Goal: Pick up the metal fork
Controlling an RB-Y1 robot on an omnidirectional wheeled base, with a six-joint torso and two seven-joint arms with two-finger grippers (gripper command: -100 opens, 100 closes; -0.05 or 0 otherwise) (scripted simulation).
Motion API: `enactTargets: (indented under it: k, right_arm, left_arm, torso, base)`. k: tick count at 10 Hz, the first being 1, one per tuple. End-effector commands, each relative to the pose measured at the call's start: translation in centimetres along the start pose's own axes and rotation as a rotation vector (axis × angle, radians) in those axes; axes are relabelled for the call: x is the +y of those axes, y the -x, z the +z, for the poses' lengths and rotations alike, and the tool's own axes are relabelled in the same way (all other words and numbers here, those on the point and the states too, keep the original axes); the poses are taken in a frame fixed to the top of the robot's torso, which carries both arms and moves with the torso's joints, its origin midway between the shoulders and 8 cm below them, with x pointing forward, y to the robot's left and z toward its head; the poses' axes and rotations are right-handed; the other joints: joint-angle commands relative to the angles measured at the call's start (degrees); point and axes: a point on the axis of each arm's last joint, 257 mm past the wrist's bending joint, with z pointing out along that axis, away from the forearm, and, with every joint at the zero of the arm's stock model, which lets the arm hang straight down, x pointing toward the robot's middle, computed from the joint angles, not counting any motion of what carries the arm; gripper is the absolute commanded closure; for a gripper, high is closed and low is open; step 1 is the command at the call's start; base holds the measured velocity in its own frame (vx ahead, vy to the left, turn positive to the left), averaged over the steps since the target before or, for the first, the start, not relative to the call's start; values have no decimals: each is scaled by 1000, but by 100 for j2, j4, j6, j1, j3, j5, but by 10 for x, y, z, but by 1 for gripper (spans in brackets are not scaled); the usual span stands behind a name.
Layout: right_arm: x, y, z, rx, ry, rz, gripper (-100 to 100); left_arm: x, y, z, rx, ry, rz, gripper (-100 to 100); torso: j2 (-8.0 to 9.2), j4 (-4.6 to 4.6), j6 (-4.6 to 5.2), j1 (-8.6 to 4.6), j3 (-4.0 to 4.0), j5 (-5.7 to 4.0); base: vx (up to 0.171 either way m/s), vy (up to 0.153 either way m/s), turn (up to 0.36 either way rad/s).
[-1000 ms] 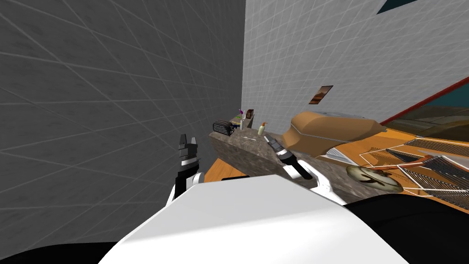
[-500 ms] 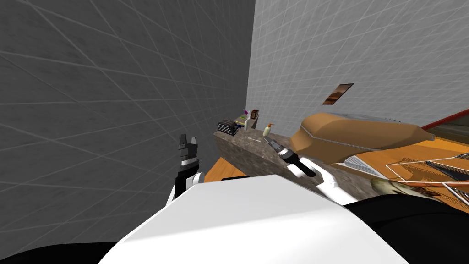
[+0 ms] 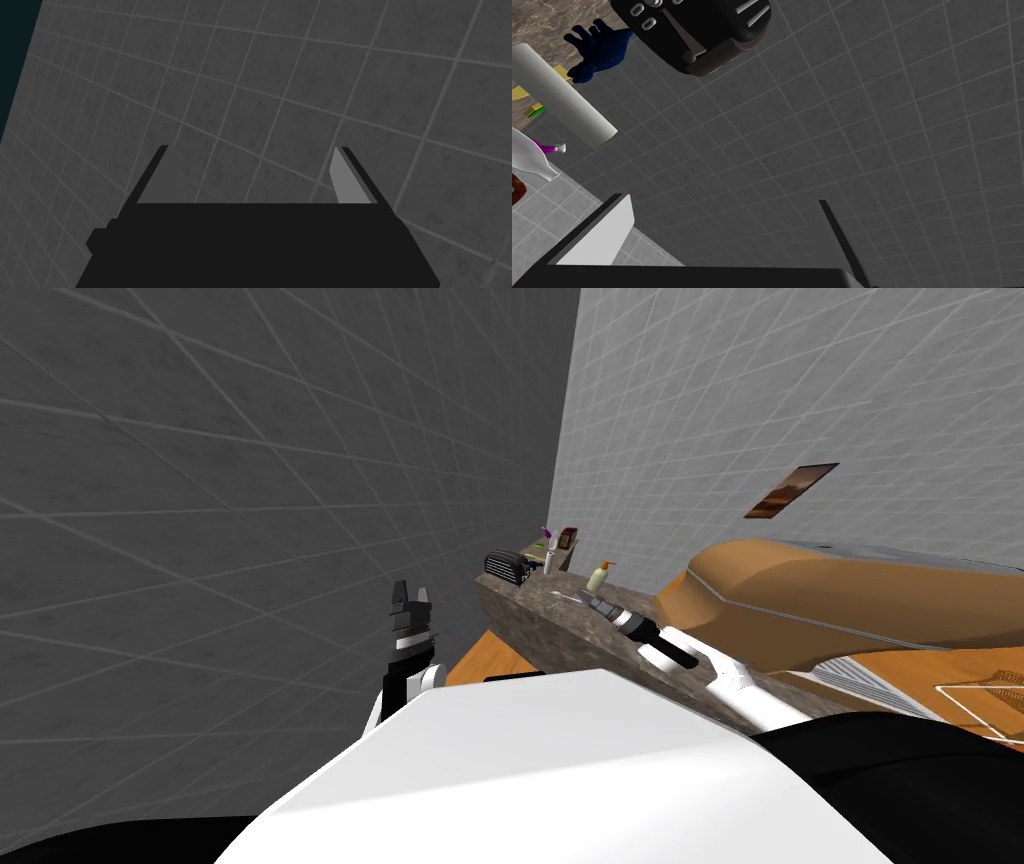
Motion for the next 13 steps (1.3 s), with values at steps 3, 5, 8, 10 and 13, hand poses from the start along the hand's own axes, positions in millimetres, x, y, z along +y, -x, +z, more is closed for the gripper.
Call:
enactTargets:
  k: [3,5,8,10,13]
  right_arm:
    - [-23,-8,-12,108,-41,-75,-100]
    - [-40,-14,-21,173,-72,-118,-100]
    - [-74,-26,-45,299,-140,-194,-100]
    - [-91,-30,-61,370,-176,-236,-100]
    - [-109,-32,-79,450,-213,-286,-100]
  left_arm:
    - [0,0,0,0,0,0,0]
    - [0,0,0,0,0,0,0]
    - [0,0,0,0,0,0,0]
    - [0,0,0,0,0,0,0]
    - [0,0,0,0,0,0,0]
  torso:
    - [-2,-1,0,-3,-1,-1]
    - [-6,-1,1,2,-3,0]
    - [-2,-1,6,-1,-2,0]
    - [-3,-1,6,-2,-2,0]
    - [-5,-1,3,2,-3,1]
  base:
    - [49,35,132]
    - [63,47,132]
    - [62,39,146]
    - [69,37,119]
    - [64,37,111]
